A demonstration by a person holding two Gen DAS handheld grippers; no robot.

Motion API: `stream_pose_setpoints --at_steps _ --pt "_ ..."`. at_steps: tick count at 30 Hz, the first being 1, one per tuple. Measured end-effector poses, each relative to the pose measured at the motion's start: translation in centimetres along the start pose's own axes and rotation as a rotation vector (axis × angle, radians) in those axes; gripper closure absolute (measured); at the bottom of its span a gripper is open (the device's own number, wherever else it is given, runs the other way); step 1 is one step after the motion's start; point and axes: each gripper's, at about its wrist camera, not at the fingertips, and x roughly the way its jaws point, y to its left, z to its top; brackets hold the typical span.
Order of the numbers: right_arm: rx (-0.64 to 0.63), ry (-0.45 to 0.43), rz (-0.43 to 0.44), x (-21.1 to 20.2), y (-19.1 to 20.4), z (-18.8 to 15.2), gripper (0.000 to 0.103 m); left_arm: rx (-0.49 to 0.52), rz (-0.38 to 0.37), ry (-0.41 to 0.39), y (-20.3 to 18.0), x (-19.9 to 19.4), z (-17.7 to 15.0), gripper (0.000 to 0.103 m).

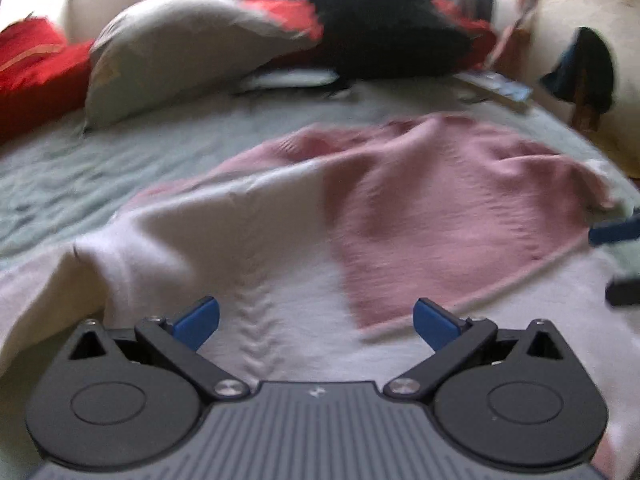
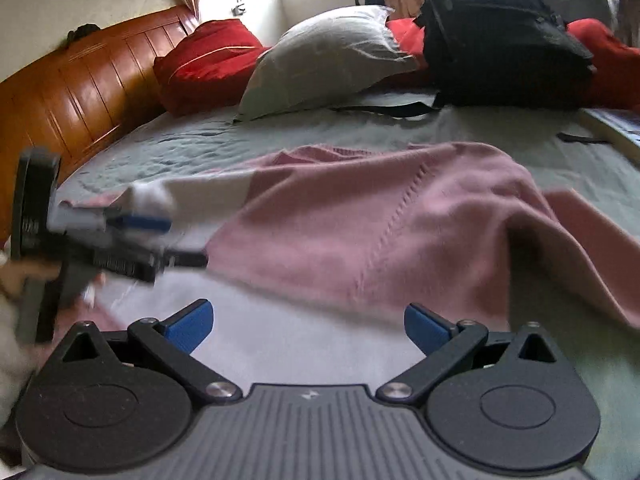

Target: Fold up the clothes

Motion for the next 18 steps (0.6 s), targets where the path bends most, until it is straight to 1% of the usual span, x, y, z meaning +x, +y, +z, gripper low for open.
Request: stream_pose_setpoints --at_steps 1,2,3,5,7,9,10,13,15,18 --pt "0.017 0.042 -0.015 1.6 -0.6 0.3 0.0 -0.018 0.011 0.005 0.5 0.4 -0.1 0.001" --pt "0.035 0.092 -0.031 3.2 -1.2 0.5 0.0 -0.031 0.003 0.002 0.9 0.4 -0.2 0.001" --pt "0.032 0.111 -0.035 4.0 -1.5 0.5 0.0 -0.041 0.001 0.006 1.1 0.2 -0.4 0.001" --pt "-0.006 0.135 -0.033 4.5 -1.4 0.4 0.0 -0.053 0.011 0.025 1.3 -0.4 -0.8 0.001" --pt "-0.057 0.175 -0.02 4.5 -1.1 1.1 0.0 -0.046 0.026 0.042 1.2 -1.6 -1.5 0.001" --pt "-0.048 0.192 0.026 4.6 -1.4 2.5 0.0 -0.042 0.021 0.036 1.3 -2.7 -2.0 0.001" --pt "-0.039 0.191 0.06 4.7 -1.5 3.4 0.0 -0.038 0.0 0.027 1.2 -3.1 -2.1 0.001" --pt "-0.027 0.179 0.141 5.6 -1.8 6.5 0.0 -0.01 -0.008 0.01 0.9 -3.4 -2.0 0.001" --pt "-0.035 0.163 0.191 6.6 -1.3 8.7 0.0 0.01 -0.014 0.008 0.8 -3.0 -1.9 0.001" --pt "-0.037 0.157 0.275 9.0 -1.4 11.9 0.0 -0.009 -0.008 0.029 1.1 -1.8 -2.3 0.001"
